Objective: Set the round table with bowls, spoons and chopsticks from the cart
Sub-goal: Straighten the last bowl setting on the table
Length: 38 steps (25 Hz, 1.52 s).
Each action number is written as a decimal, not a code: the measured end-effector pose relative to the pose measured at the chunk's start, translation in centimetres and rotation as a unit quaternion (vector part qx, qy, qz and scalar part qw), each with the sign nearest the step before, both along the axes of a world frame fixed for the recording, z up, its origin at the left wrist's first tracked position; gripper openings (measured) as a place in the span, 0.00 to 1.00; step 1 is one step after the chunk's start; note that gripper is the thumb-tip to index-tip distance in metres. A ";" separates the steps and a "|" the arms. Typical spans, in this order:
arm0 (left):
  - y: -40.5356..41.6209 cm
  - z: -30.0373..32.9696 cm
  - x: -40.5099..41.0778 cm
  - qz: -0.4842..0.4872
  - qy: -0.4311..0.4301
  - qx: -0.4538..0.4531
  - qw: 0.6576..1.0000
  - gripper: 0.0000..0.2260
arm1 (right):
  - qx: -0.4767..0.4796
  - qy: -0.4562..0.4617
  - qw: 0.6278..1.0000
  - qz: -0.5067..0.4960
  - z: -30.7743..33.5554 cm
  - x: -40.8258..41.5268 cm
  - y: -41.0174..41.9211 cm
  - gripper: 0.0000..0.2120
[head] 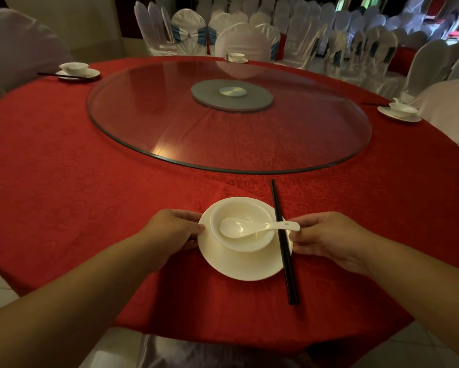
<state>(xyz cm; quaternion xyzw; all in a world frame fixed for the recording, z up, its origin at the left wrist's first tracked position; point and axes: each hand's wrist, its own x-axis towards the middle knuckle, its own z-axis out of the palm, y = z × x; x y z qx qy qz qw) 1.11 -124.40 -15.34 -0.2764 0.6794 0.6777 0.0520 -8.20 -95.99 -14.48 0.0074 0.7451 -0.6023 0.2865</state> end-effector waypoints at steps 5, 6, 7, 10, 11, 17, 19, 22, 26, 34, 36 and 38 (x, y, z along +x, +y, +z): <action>-0.3 0.0 0.1 0.002 -0.007 -0.013 1.000 0.09 | -0.005 -0.002 1.000 0.002 0.1 0.0 -0.3 0.12; -0.4 0.1 0.1 0.005 -0.009 -0.016 1.000 0.09 | -0.005 -0.002 1.000 0.004 0.0 0.1 -0.4 0.12; -0.5 0.1 0.1 0.007 -0.010 -0.017 1.000 0.09 | -0.004 -0.001 1.000 0.005 0.0 0.0 -0.5 0.12; -0.7 0.3 0.2 0.010 -0.012 -0.024 1.000 0.09 | -0.005 0.001 1.000 0.010 0.0 0.1 -0.8 0.12; -0.8 0.3 0.3 0.011 -0.015 -0.029 0.999 0.09 | -0.005 0.001 1.000 0.011 0.0 0.1 -0.9 0.12; -1.1 0.4 0.3 0.021 -0.022 -0.035 0.999 0.09 | -0.009 0.002 1.000 0.014 -0.1 0.1 -1.4 0.12; -1.1 0.3 0.4 0.022 -0.023 -0.036 0.999 0.09 | -0.009 0.001 1.000 0.014 -0.1 0.1 -1.4 0.12; -1.2 0.2 0.4 0.019 -0.024 -0.043 0.999 0.09 | -0.005 0.000 1.000 0.013 0.0 0.2 -1.4 0.12; -1.2 0.2 0.6 0.020 -0.022 -0.047 0.998 0.09 | 0.002 0.005 1.000 0.018 0.1 0.4 -1.7 0.12; -1.3 0.4 1.1 0.017 -0.025 -0.039 0.999 0.09 | 0.010 0.010 1.000 0.024 0.4 0.8 -1.9 0.11; -1.2 0.6 1.2 0.007 -0.028 -0.036 0.999 0.09 | 0.013 0.010 1.000 0.025 0.4 0.8 -1.8 0.12; -1.1 0.6 1.2 0.004 -0.029 -0.038 0.999 0.09 | 0.015 0.007 1.000 0.025 0.4 0.7 -1.6 0.12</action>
